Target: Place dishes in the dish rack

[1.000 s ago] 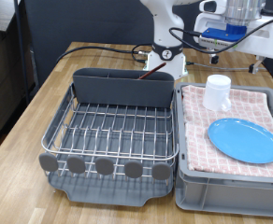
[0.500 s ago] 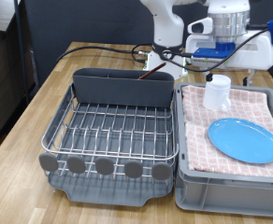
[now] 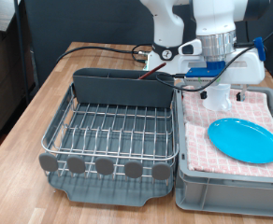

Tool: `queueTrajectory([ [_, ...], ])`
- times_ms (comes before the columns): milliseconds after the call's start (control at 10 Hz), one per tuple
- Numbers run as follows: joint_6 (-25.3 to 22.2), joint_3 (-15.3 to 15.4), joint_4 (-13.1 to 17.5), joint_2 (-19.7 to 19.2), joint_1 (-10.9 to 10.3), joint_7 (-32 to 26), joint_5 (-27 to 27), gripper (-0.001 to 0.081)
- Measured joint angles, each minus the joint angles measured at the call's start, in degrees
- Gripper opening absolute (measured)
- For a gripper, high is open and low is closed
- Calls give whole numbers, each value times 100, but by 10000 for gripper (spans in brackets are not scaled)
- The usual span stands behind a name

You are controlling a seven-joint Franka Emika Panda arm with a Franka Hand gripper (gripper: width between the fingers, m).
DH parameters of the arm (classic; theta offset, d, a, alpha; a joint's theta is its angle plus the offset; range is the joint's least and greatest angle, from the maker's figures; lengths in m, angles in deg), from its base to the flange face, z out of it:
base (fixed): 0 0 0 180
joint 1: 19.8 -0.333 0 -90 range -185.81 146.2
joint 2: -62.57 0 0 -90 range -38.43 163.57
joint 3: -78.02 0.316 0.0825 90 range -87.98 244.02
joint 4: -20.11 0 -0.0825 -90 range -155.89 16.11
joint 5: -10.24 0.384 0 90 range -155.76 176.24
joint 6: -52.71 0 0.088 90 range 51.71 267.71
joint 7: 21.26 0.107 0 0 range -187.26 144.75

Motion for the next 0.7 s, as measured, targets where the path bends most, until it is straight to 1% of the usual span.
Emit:
queueTrajectory([
  [100, 0, 14, 0, -3, -1, -310, 358, 803],
  [300, 113, 65, 1, -92, -2, -1587, 1629, 803],
  [400, 208, 103, 6, -184, -2, -2036, 2057, 803],
  [500, 273, 138, 20, -272, -2, -2292, 2295, 803],
  [700, 348, 207, 82, -436, -2, -2510, 2522, 803],
])
